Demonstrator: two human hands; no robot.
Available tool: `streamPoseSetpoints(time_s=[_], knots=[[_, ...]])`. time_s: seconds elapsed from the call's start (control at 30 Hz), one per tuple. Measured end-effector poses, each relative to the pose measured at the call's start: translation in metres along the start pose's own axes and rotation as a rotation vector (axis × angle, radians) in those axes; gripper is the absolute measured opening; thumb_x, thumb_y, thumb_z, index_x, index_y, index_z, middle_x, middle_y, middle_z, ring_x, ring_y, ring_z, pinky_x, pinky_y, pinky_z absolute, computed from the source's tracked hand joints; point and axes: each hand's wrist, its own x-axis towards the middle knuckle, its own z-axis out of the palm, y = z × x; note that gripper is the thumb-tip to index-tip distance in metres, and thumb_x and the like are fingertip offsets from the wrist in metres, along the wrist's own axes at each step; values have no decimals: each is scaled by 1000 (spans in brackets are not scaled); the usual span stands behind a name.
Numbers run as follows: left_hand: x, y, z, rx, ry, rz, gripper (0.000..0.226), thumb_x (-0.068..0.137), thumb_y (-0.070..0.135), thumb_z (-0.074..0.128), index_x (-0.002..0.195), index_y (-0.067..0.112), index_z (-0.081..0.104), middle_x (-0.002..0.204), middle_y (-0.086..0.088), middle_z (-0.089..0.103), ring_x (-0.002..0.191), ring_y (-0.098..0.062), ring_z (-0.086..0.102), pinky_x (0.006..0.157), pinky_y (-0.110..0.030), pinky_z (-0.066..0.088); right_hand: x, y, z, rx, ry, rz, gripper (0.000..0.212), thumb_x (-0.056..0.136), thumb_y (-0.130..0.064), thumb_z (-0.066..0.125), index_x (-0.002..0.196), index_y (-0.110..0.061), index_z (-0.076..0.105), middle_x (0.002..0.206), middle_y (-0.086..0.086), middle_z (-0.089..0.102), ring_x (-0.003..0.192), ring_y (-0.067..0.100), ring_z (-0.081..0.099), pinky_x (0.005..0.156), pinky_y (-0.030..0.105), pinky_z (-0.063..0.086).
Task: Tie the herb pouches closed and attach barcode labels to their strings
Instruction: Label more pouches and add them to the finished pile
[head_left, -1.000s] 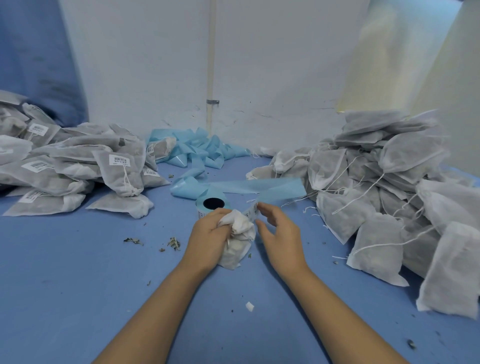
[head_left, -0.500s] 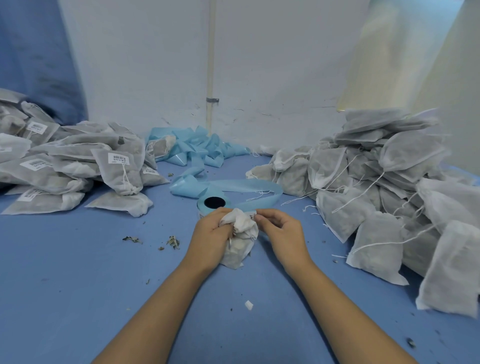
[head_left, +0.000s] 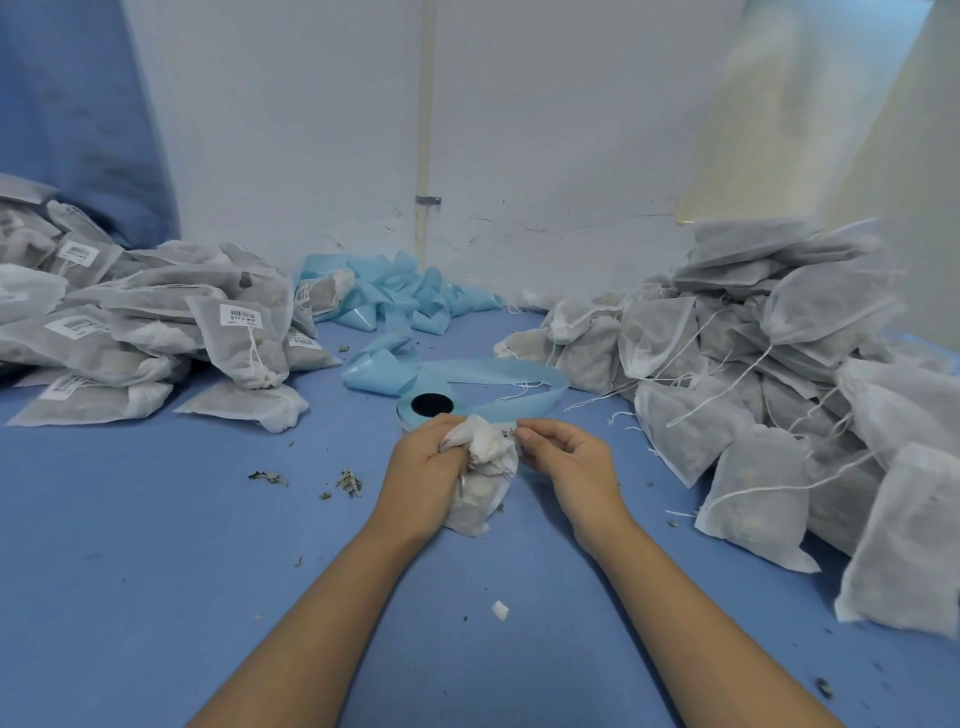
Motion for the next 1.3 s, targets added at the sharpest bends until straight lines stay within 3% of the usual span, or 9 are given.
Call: streamPoseSetpoints(time_s=[0.2, 0.47, 0.77, 0.87, 0.93, 1.0, 1.1, 1.2, 1.3], knots=[[1, 0, 1, 16, 11, -8, 36, 82, -15, 43, 64, 14, 54, 62, 11, 51, 58, -1, 45, 58, -13, 36, -1, -2, 0, 23, -7, 22, 13, 89, -5, 62, 88, -12, 73, 90, 5, 75, 87, 16, 68, 86, 27, 53], [1, 1, 1, 35, 15, 3, 20, 82, -15, 43, 71, -4, 55, 70, -3, 53, 65, -9, 46, 62, -17, 38, -1, -3, 0, 60, -26, 31, 14, 90, -5, 61, 88, -12, 73, 90, 6, 75, 87, 16, 70, 82, 23, 55], [1, 2, 1, 26, 7, -31, 19, 83, -14, 43, 69, -5, 51, 69, -6, 48, 66, -12, 42, 61, -21, 36, 0, -3, -1, 69, -21, 42, 14, 91, -4, 58, 91, -8, 72, 90, 7, 75, 83, 14, 70, 75, 20, 55], [0, 3, 0, 25, -4, -46, 32, 81, -16, 42, 62, 9, 52, 62, 9, 51, 60, -4, 44, 58, -15, 37, 2, -2, 2, 51, 45, 44, 15, 93, -5, 56, 91, -9, 70, 86, 4, 75, 78, 11, 69, 72, 18, 54], [0, 3, 0, 36, 0, -56, 28, 80, -16, 42, 64, 4, 54, 65, 5, 53, 62, -6, 45, 59, -16, 37, 5, 0, 2, 63, 192, 35, 16, 95, -6, 53, 90, -11, 68, 84, 2, 71, 77, 12, 65, 74, 20, 52], [2, 2, 0, 35, 14, -74, 16, 80, -15, 42, 71, -7, 52, 70, -6, 51, 66, -11, 44, 61, -20, 36, 8, 0, -1, 64, 373, -2, 15, 95, -7, 52, 91, -11, 66, 83, -2, 66, 78, 12, 60, 71, 15, 48], [6, 2, 1, 13, 53, -176, 21, 80, -9, 44, 65, 4, 45, 64, 1, 44, 61, -10, 39, 57, -21, 31, 7, -2, -4, -41, 522, -102, 11, 96, -12, 53, 98, -11, 64, 83, -7, 61, 79, 12, 55, 65, 7, 42], [13, 6, 5, -45, 122, -283, 25, 79, -6, 46, 64, 14, 43, 56, 7, 43, 56, -10, 39, 50, -20, 32, -2, -8, 5, -101, 513, -237, 12, 95, -13, 55, 89, -20, 63, 86, -7, 65, 82, 14, 59, 67, 8, 42], [19, 12, 8, -186, 220, -328, 26, 80, -7, 51, 71, 16, 58, 62, 10, 61, 59, -8, 56, 52, -17, 44, -13, -14, 21, -206, 428, -408, 15, 93, -11, 58, 89, -23, 65, 89, -14, 67, 80, 0, 59, 70, 7, 41]])
